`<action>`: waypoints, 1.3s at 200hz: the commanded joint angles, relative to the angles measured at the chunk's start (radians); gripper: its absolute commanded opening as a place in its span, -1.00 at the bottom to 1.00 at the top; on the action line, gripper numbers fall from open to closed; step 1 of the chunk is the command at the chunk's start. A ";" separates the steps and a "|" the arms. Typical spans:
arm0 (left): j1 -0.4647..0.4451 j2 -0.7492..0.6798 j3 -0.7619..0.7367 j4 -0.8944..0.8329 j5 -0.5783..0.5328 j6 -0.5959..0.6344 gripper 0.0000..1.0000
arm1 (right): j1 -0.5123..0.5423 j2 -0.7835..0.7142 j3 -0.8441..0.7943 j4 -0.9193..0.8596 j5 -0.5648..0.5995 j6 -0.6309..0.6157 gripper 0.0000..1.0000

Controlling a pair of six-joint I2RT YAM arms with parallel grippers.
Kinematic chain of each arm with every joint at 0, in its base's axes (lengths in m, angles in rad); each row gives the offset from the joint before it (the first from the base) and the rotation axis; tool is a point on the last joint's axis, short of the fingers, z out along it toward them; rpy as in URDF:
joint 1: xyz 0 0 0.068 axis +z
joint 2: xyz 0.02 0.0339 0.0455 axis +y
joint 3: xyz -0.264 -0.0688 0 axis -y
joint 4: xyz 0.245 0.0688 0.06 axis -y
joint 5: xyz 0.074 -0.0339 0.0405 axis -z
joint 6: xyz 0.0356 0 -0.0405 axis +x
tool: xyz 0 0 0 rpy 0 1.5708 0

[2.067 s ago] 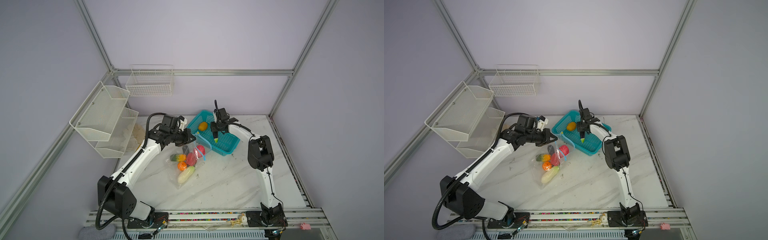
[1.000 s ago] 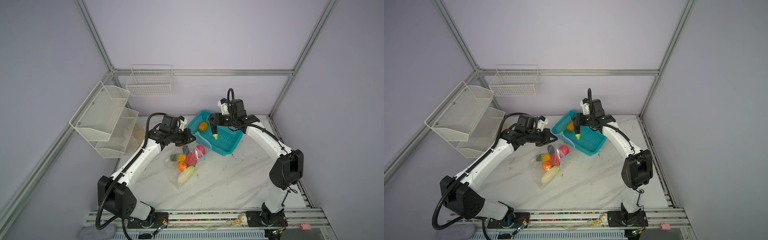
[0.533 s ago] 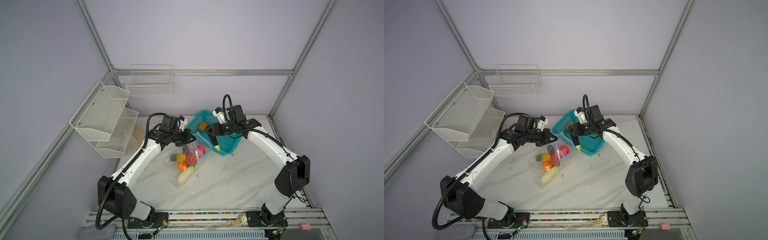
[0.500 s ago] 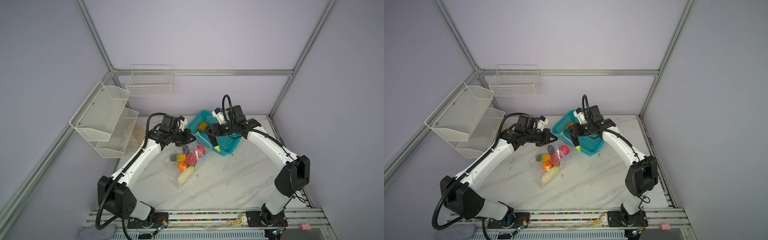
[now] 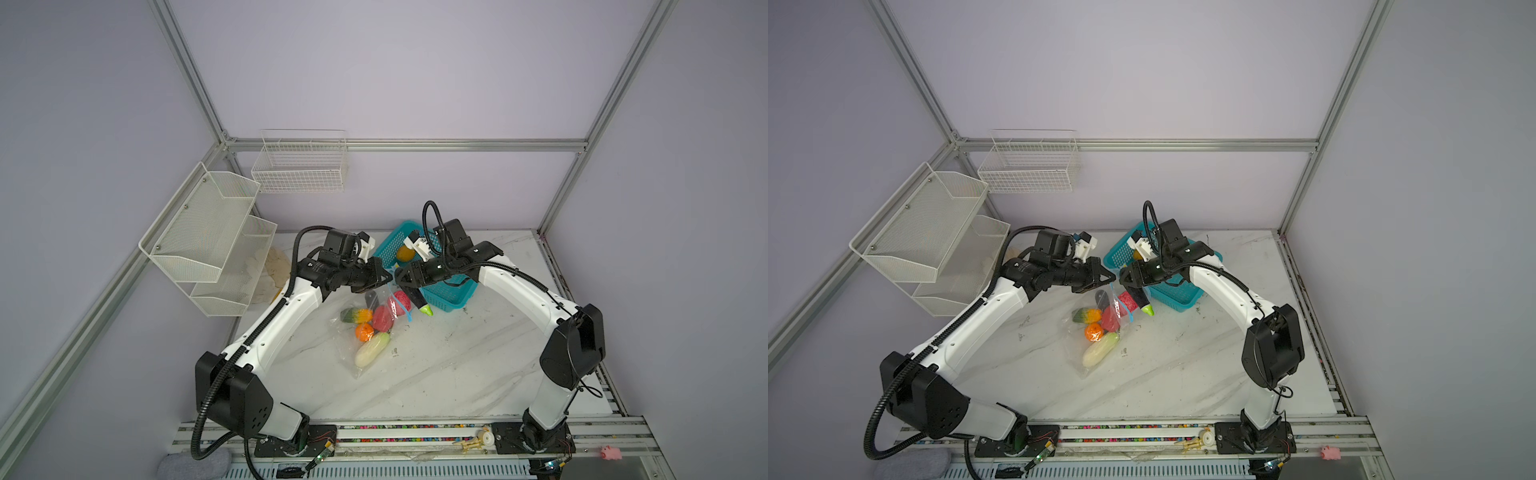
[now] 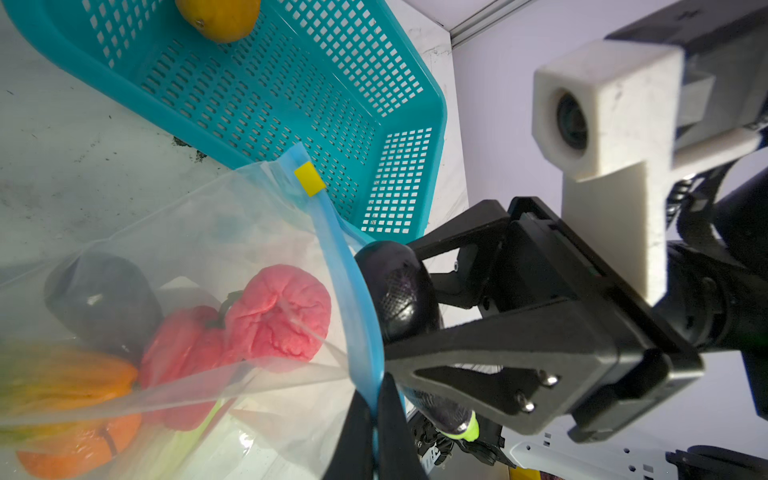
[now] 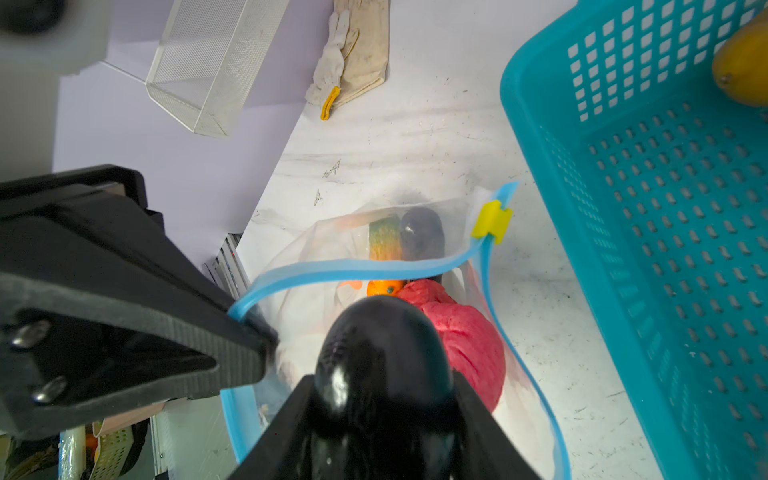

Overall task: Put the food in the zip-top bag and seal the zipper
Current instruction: 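Carry the eggplant over the bag mouth held by the left gripper, then lower the eggplant into the bag and open the right gripper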

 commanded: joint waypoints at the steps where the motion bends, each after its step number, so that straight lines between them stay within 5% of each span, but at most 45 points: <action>1: -0.009 -0.022 0.006 0.035 0.027 0.001 -1.00 | 0.009 0.007 0.010 -0.013 -0.035 -0.023 -0.03; 260: -0.035 -0.033 -0.002 0.040 0.014 -0.010 -1.00 | 0.086 0.110 0.054 -0.023 -0.069 -0.027 0.03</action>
